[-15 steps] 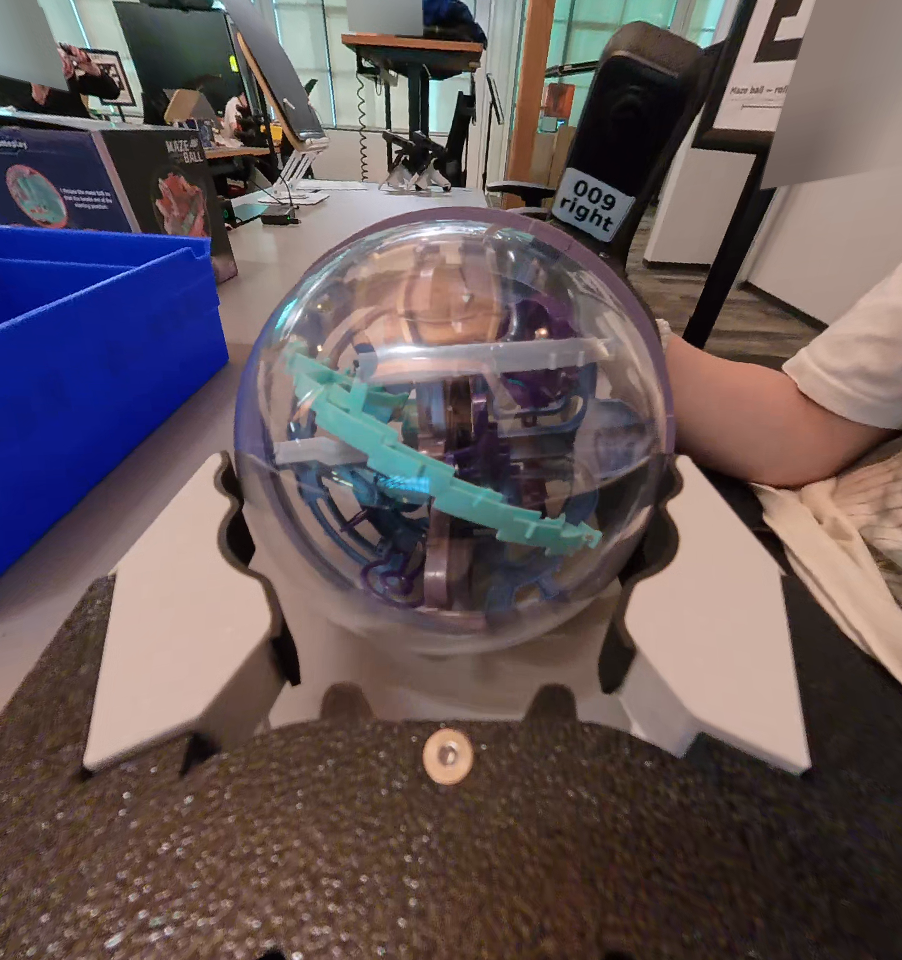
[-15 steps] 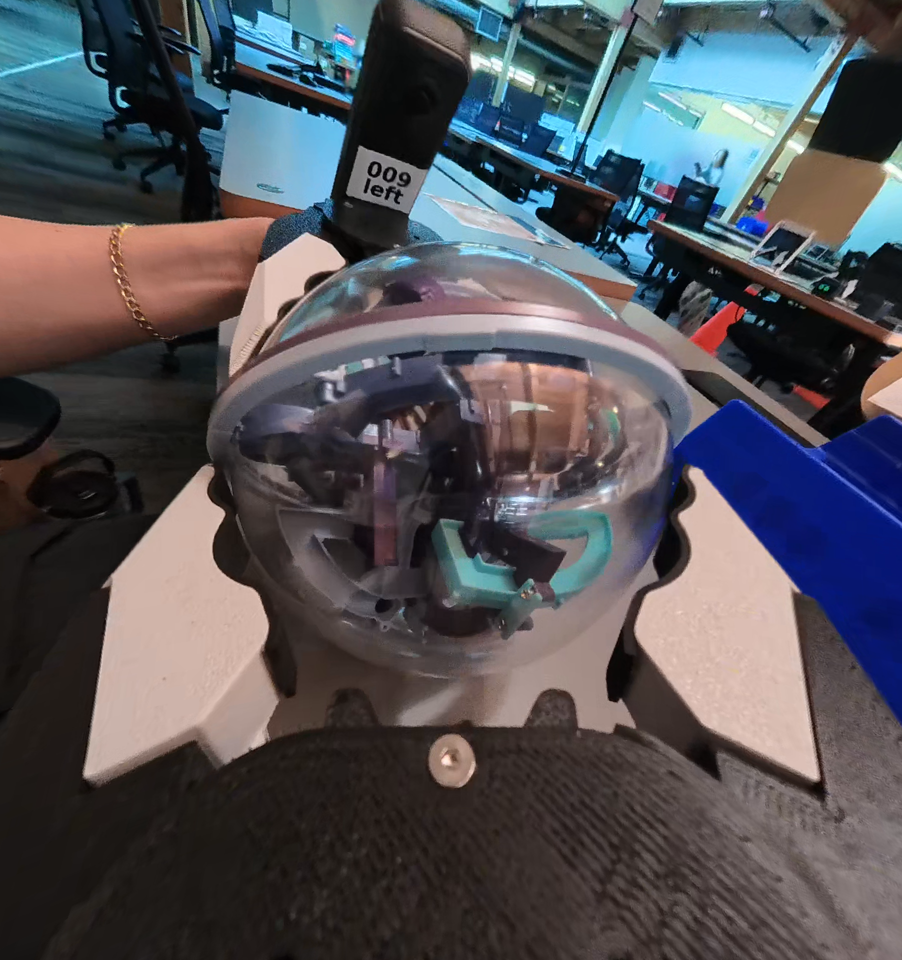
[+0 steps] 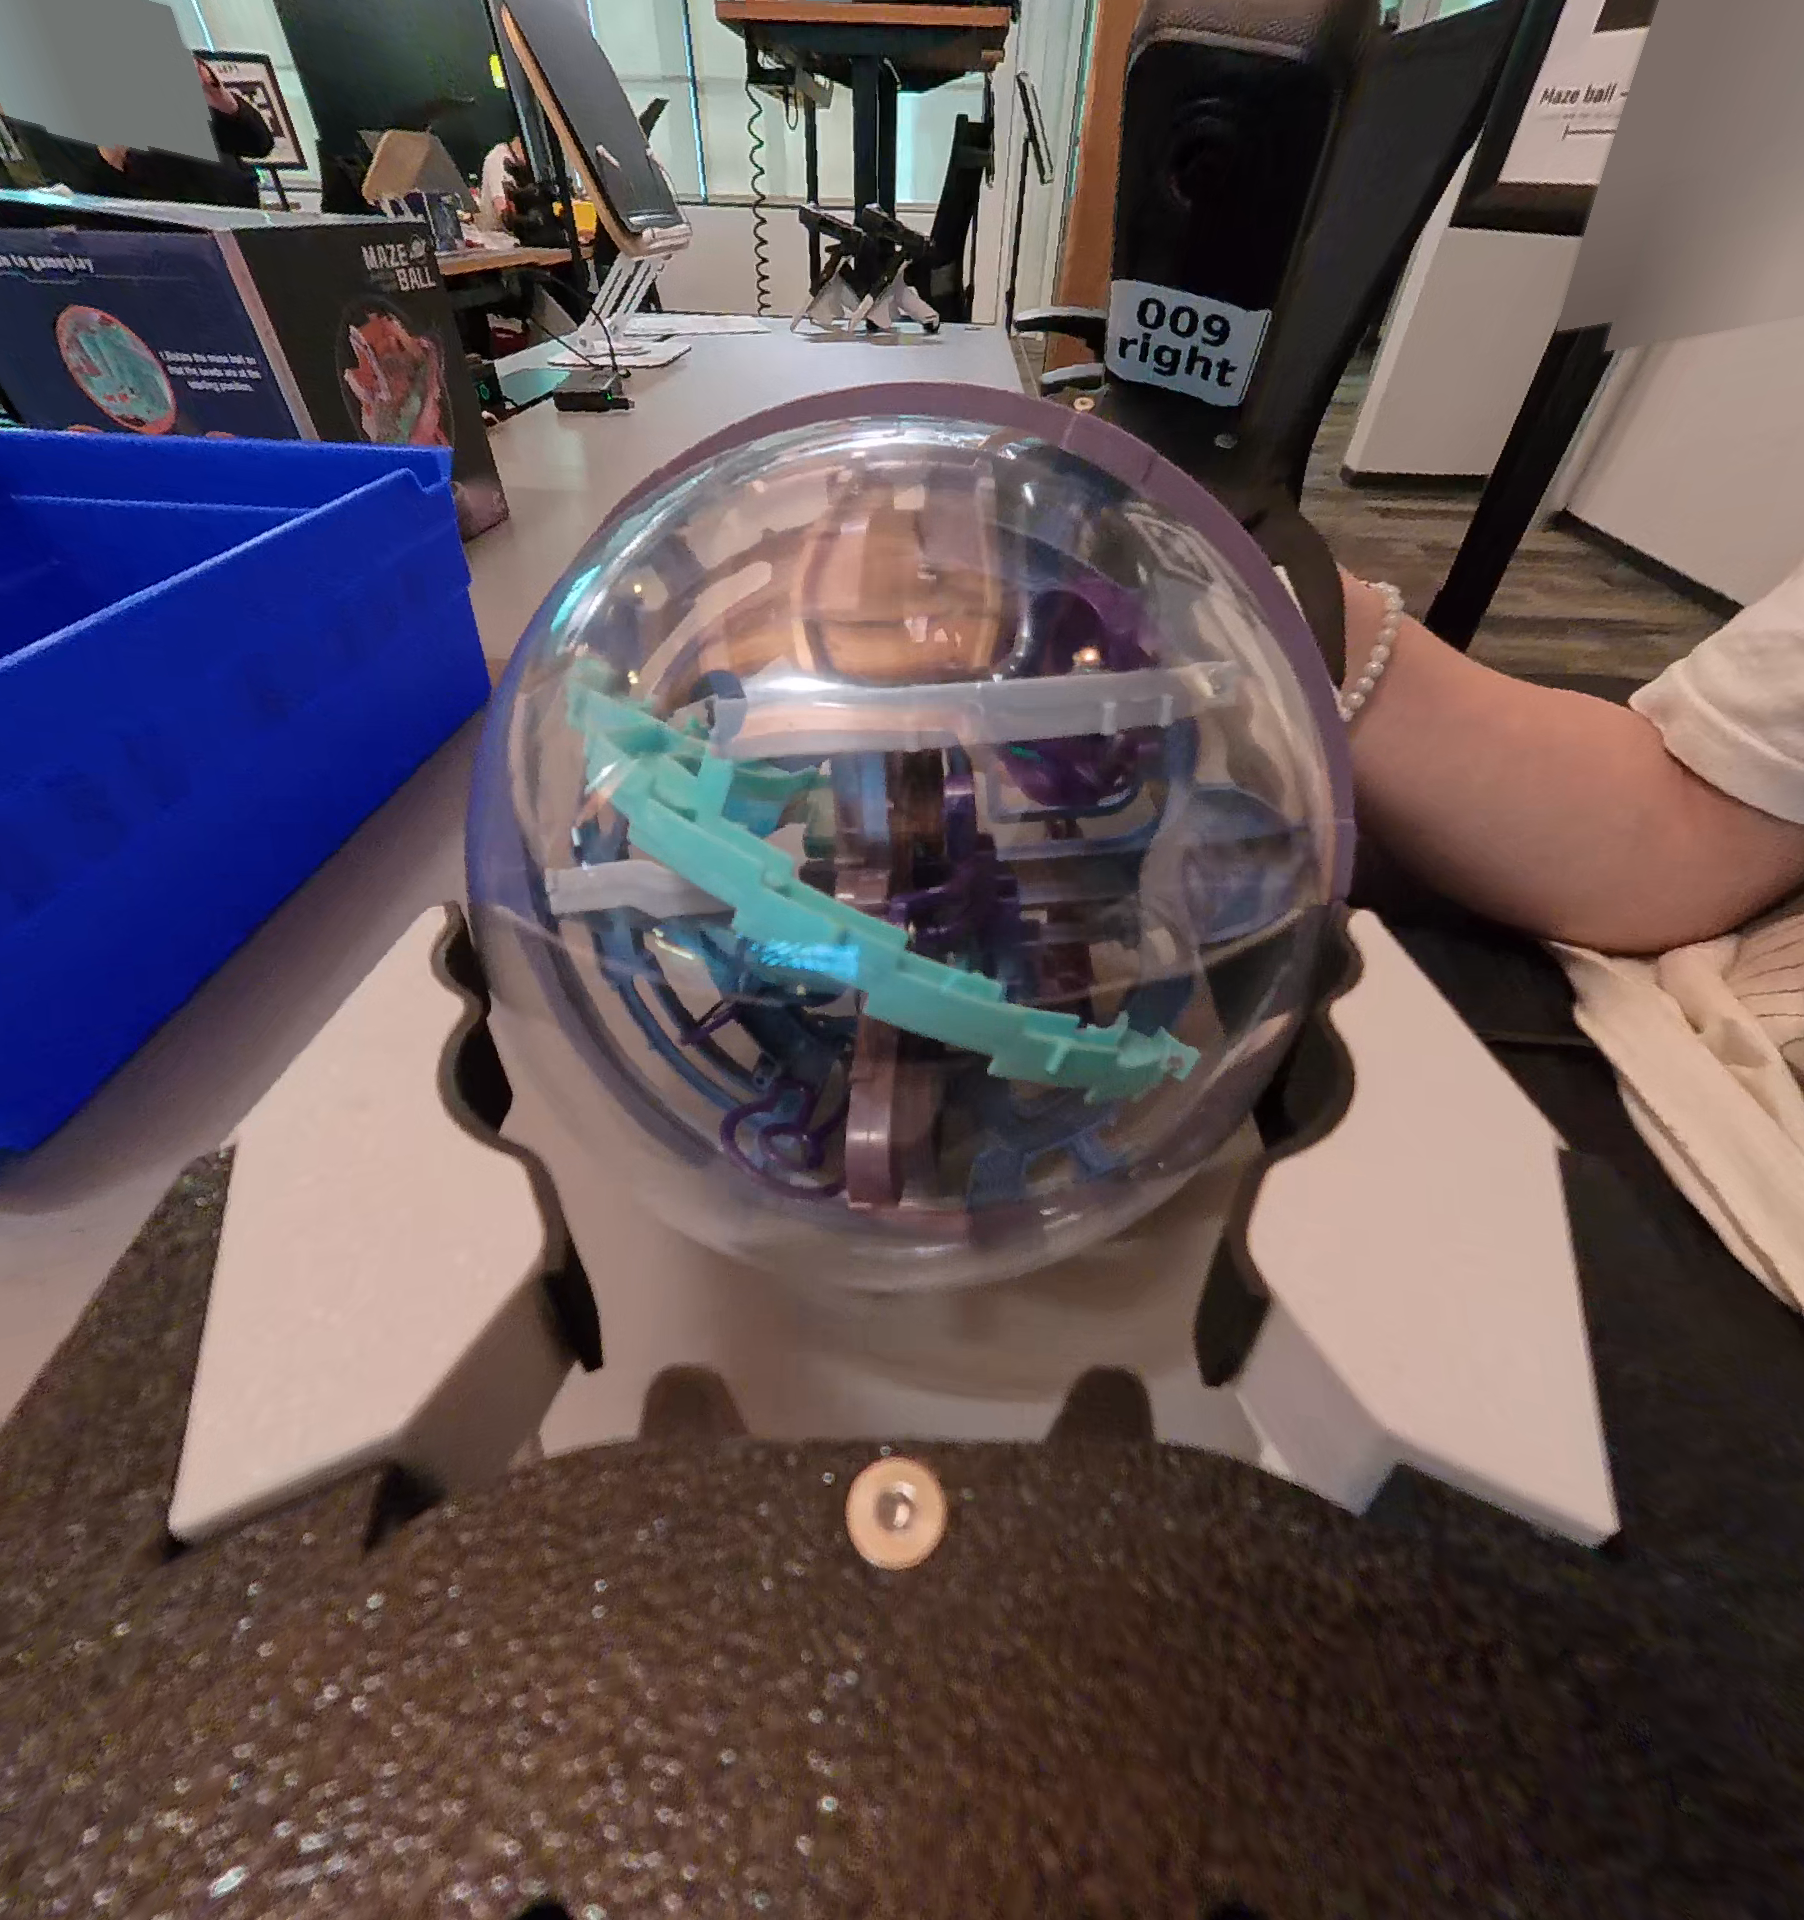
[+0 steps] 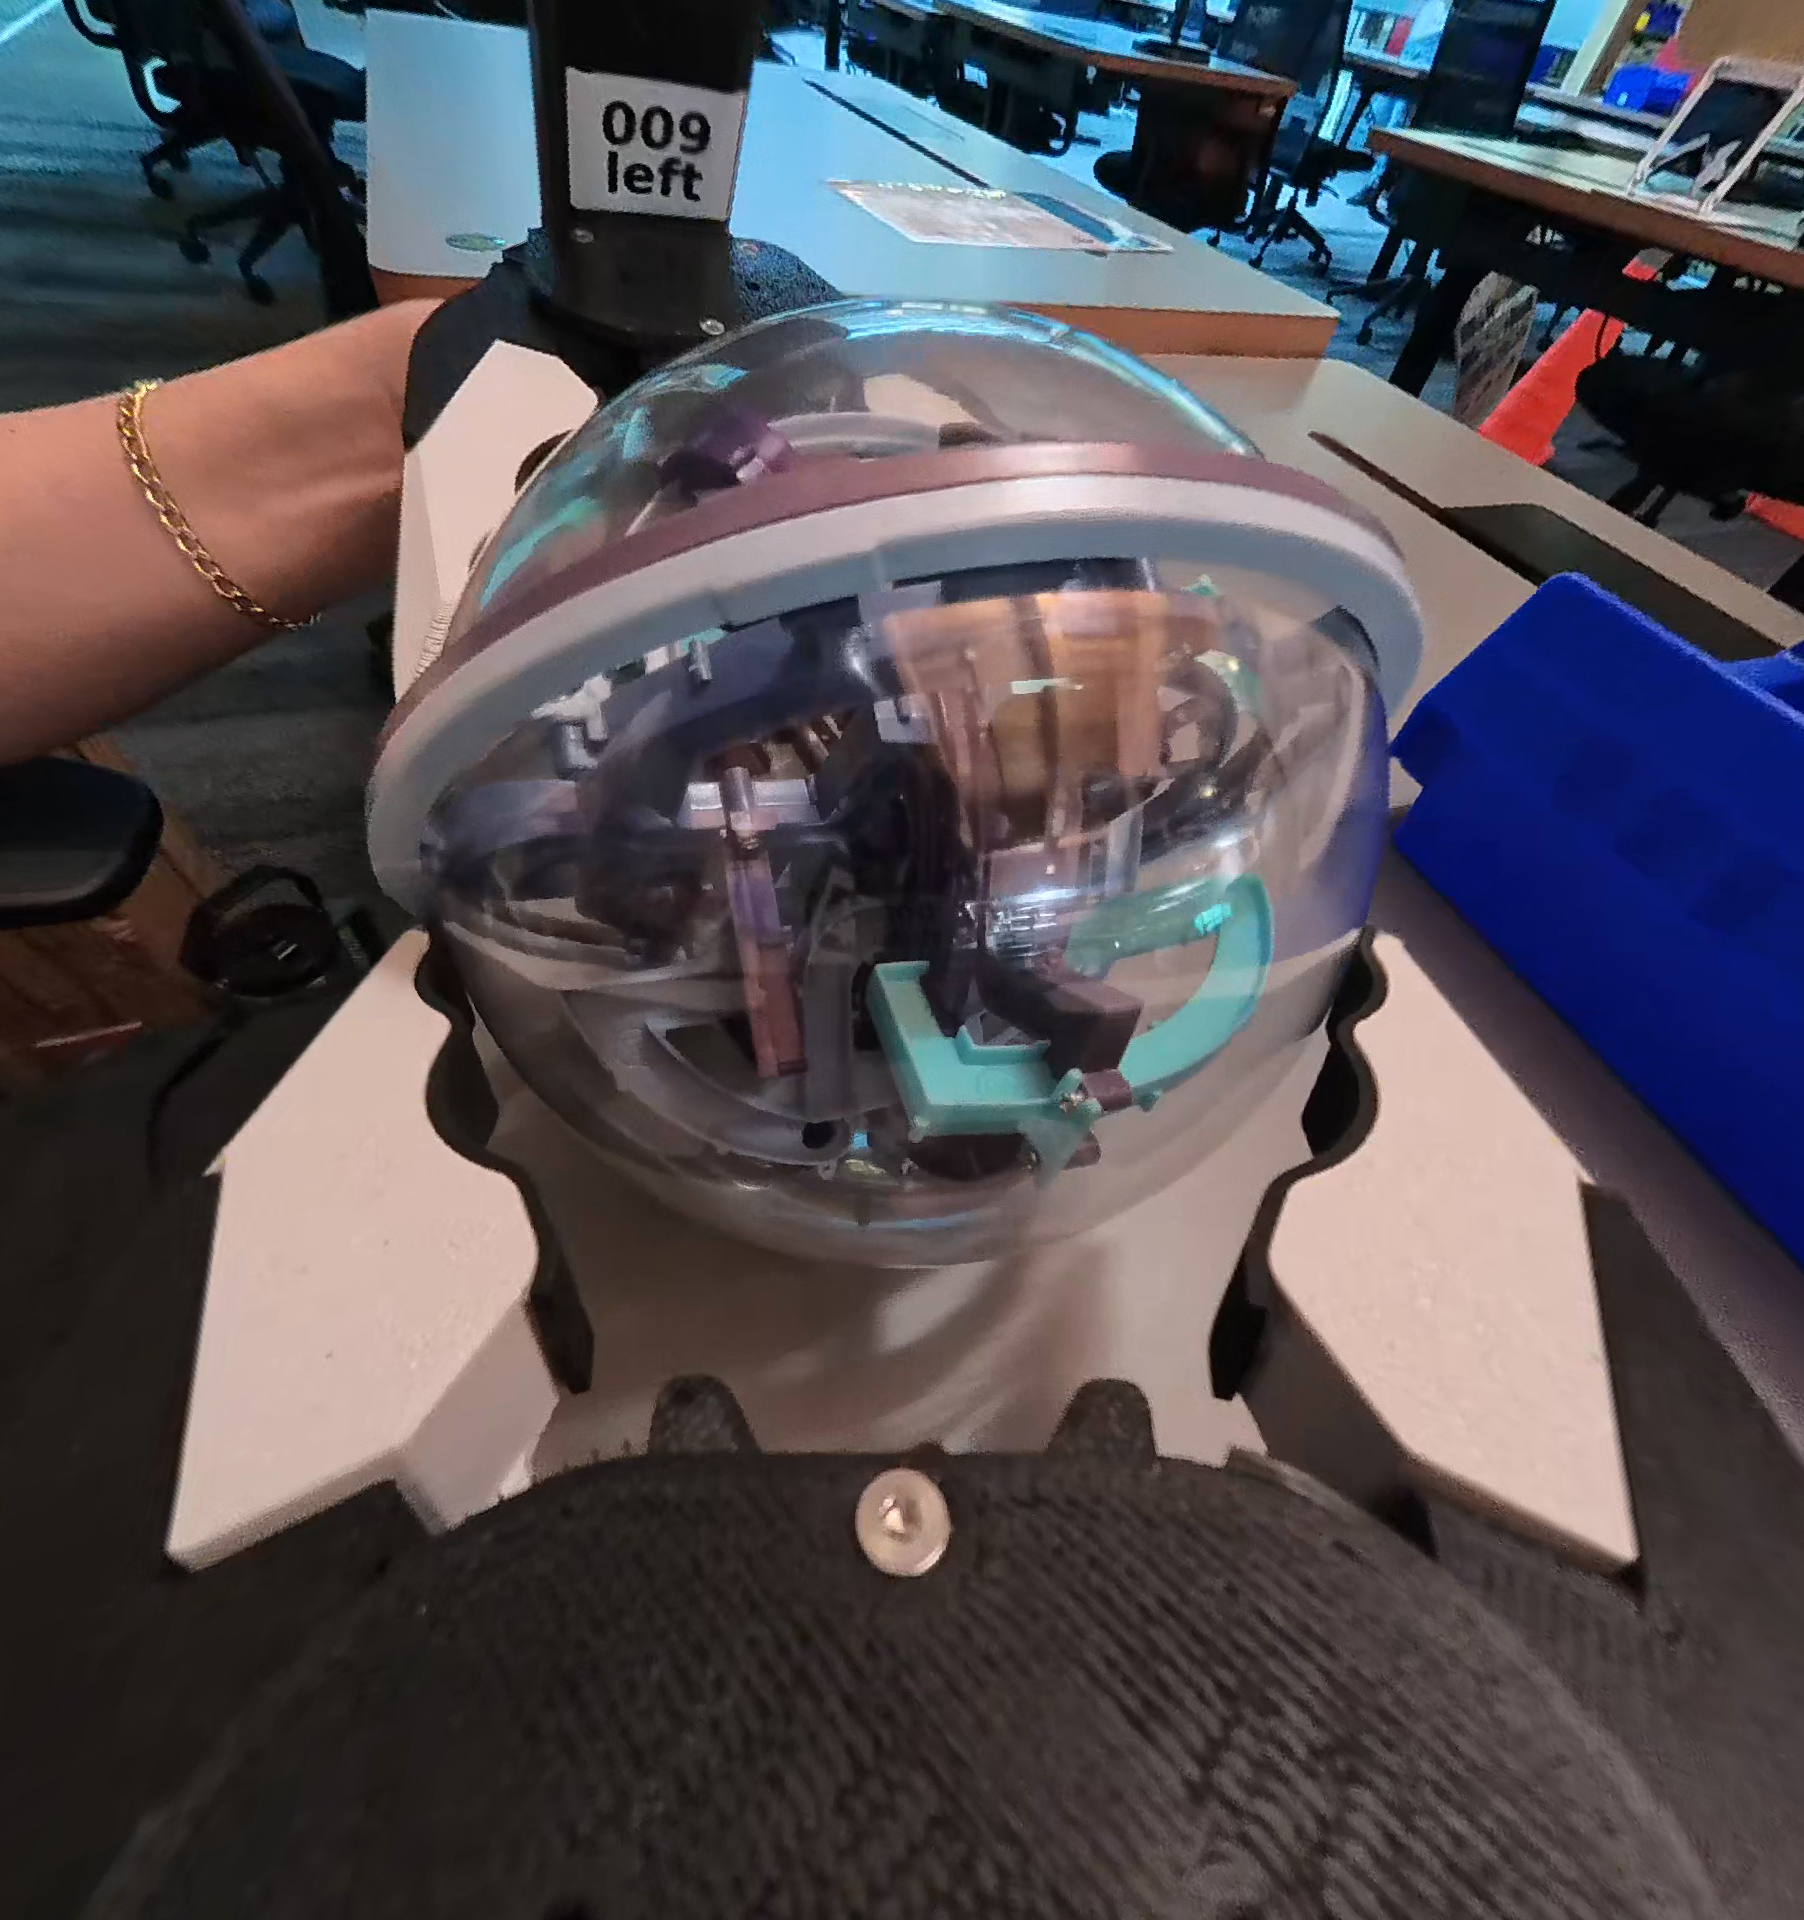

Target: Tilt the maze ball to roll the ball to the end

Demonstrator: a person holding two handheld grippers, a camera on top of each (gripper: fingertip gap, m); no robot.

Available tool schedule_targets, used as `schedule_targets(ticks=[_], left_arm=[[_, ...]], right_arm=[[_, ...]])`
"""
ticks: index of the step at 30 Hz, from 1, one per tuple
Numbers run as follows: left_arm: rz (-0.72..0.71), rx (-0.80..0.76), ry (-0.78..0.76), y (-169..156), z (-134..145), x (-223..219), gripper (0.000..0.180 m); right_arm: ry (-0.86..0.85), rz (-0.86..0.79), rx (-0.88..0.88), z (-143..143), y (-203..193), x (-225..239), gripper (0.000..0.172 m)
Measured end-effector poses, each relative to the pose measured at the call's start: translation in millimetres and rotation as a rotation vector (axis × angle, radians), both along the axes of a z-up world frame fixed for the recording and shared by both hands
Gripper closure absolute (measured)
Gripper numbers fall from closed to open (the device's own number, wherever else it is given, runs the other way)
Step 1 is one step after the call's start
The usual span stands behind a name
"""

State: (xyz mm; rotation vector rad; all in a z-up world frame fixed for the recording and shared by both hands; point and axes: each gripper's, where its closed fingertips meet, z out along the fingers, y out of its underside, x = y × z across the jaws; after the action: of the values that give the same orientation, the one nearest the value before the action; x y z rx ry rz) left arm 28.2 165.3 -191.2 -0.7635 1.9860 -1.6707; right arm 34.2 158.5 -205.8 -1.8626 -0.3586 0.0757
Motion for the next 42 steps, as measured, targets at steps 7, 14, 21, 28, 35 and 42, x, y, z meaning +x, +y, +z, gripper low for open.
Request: schedule_targets(ticks=[7,14,21,28,35,42], left_arm=[[-0.016,0.049,-0.038,-0.8,-4.3,-2.0,0.031],[-0.019,0.028,-0.030,-3.7,-4.1,0.0,0.031],[-0.023,0.036,-0.019,-4.7,-5.1,-0.6,0.031],[-0.043,0.038,0.007,-7.6,-9.2,-2.2,0.031],[-0.040,0.041,0.005,-8.2,-9.1,-2.0,0.031],[-0.045,0.047,0.012,-6.3,-9.8,-4.1,0.031]], right_arm=[[-0.127,0.027,0.075,12.8,-1.6,-2.1,0.016],[-0.114,0.027,0.076,13.2,-4.4,-0.3,0.016],[-0.122,0.028,0.073,14.0,-5.6,-0.8,0.017],[-0.136,0.042,0.095,20.0,-8.7,-3.3,0.017],[-0.140,0.044,0.101,20.0,-9.1,-3.3,0.017],[-0.157,0.046,0.100,20.9,-7.4,-5.7,0.017]])
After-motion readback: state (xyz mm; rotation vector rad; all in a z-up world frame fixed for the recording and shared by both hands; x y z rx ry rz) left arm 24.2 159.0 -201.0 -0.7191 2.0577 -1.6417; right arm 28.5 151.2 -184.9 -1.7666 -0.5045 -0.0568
